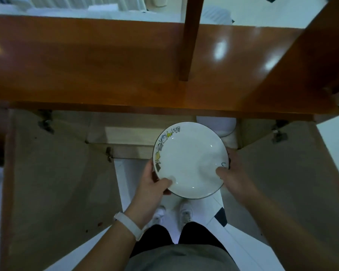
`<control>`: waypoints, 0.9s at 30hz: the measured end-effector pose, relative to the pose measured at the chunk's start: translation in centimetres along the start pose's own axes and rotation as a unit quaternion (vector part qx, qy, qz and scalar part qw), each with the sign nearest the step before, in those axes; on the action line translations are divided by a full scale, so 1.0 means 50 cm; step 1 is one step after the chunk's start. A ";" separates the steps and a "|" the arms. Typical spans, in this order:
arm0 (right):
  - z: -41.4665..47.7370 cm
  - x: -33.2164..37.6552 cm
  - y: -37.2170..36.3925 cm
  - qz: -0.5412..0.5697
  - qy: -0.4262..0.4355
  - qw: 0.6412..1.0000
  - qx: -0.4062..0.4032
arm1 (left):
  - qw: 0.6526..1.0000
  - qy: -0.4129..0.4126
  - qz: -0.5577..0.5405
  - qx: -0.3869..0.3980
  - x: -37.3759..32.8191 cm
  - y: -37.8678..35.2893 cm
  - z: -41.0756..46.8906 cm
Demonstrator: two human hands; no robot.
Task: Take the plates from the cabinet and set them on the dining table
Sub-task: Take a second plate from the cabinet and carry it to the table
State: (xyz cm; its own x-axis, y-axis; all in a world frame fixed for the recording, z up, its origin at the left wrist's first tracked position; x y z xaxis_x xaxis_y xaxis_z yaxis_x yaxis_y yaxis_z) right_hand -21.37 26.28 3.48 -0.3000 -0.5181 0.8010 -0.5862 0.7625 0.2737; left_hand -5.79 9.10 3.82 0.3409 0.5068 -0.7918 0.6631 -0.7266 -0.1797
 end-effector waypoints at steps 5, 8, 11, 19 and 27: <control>-0.098 0.061 0.023 0.007 -0.012 0.998 -0.065 | 0.997 -0.008 0.011 0.078 -0.096 -0.004 -0.024; -0.155 0.093 0.018 0.071 -0.018 0.994 -0.076 | 0.991 -0.003 0.028 0.129 -0.142 -0.001 -0.038; -0.201 0.114 0.009 0.047 -0.018 0.991 -0.121 | 0.983 0.009 0.045 0.178 -0.157 0.005 -0.048; -0.306 0.108 0.007 0.091 -0.053 0.969 -0.225 | 0.960 0.017 0.063 0.271 -0.179 -0.032 -0.062; -0.465 0.067 0.068 0.136 -0.056 0.926 -0.348 | 0.919 0.054 0.064 0.386 -0.159 -0.168 -0.117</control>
State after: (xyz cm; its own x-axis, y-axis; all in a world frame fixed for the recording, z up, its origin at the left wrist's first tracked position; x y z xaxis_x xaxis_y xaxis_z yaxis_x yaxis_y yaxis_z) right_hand -6.89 36.13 19.48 -0.4644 -0.2782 0.8408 0.1367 0.9155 0.3785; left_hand -10.18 13.89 15.02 0.4743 0.4072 -0.7805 -0.0428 -0.8749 -0.4825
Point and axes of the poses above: each hand's wrist, its own z-axis towards the middle knuckle, its own y-axis out of the back of the hand, x = y × z, the point moved 3 cm from there along z, towards the middle knuckle, and after that the axes turned 3 degrees about -z, right-handed, at the moved point
